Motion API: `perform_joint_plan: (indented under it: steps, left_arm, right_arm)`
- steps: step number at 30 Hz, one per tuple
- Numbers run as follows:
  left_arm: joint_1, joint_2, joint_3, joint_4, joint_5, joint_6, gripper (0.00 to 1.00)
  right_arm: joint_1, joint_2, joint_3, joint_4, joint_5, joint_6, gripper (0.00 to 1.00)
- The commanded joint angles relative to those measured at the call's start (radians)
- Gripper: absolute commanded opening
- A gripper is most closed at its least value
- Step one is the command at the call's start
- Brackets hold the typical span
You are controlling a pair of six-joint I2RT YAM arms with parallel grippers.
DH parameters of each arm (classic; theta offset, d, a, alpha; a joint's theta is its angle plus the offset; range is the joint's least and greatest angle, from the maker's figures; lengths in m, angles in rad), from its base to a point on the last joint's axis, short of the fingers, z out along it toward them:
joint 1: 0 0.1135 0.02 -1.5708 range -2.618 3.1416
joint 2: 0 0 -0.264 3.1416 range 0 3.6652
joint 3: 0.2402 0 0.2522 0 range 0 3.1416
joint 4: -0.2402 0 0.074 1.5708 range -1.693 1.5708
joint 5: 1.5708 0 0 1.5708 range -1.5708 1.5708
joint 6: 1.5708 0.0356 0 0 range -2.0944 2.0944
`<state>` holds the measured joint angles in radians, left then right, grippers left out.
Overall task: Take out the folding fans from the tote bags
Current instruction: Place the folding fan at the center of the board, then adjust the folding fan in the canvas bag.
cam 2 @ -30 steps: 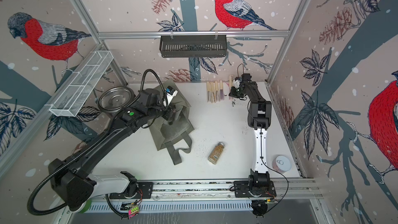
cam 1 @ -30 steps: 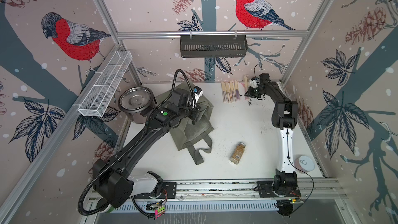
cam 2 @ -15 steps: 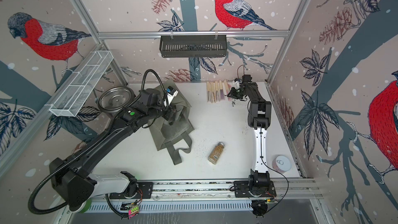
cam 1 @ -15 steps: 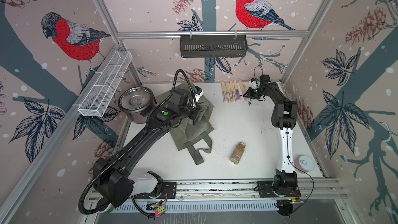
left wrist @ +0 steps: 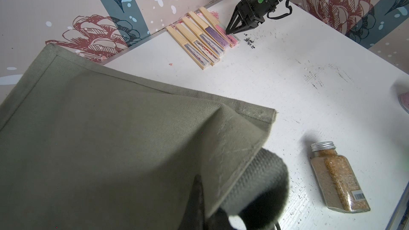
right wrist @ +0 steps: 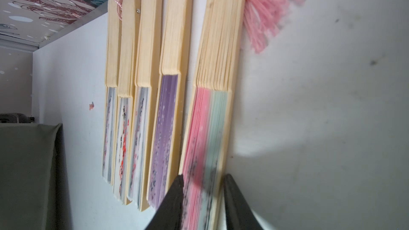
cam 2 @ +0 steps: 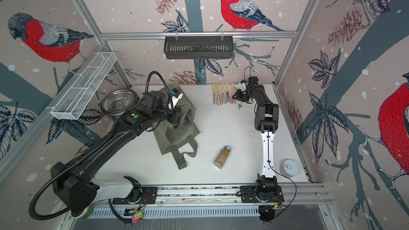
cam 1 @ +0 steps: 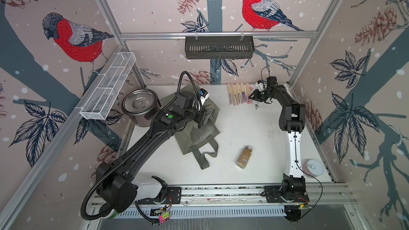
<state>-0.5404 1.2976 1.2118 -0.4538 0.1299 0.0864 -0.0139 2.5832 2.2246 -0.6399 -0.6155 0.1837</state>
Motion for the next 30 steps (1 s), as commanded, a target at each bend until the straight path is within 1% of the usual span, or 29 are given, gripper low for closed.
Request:
perform_joint_plan:
  steps: [1,5,8,10,13,15,18,23,27,30]
  left_arm:
    - [-0.001,0.0,0.0,0.037,0.0,0.018,0.0]
    - [-0.003,-0.004,0.0,0.039,0.004,0.016,0.0]
    - [-0.002,-0.007,0.002,0.038,0.004,0.016,0.0]
    - [-0.001,-0.011,0.004,0.035,-0.004,0.016,0.0]
    - [-0.003,-0.023,-0.004,0.047,-0.006,0.016,0.0]
    - [-0.002,-0.018,-0.008,0.049,-0.006,0.016,0.0]
    - [-0.002,-0.001,0.004,0.035,-0.003,0.016,0.0]
    - [-0.003,-0.009,-0.001,0.046,-0.018,0.013,0.0]
    - [-0.002,-0.001,0.0,0.04,-0.024,0.015,0.0]
    - [-0.002,-0.004,-0.003,0.044,-0.022,0.014,0.0]
  right_arm:
    - [0.003,-0.033,-0.049,0.012,0.092,0.027,0.34]
    - [0.003,-0.065,-0.062,0.019,0.15,0.048,0.38]
    - [0.003,-0.104,-0.088,0.038,0.154,0.062,0.4]
    - [0.005,-0.144,-0.13,0.072,0.16,0.08,0.42]
    - [0.005,-0.224,-0.23,0.15,0.152,0.118,0.43]
    - [0.013,-0.296,-0.329,0.205,0.142,0.145,0.43]
    - [0.03,-0.429,-0.519,0.324,0.152,0.192,0.43]
    - [0.098,-0.644,-0.787,0.451,0.227,0.253,0.43]
    - [0.163,-0.789,-0.948,0.52,0.282,0.284,0.42]
    - [0.231,-0.905,-1.084,0.581,0.33,0.315,0.42]
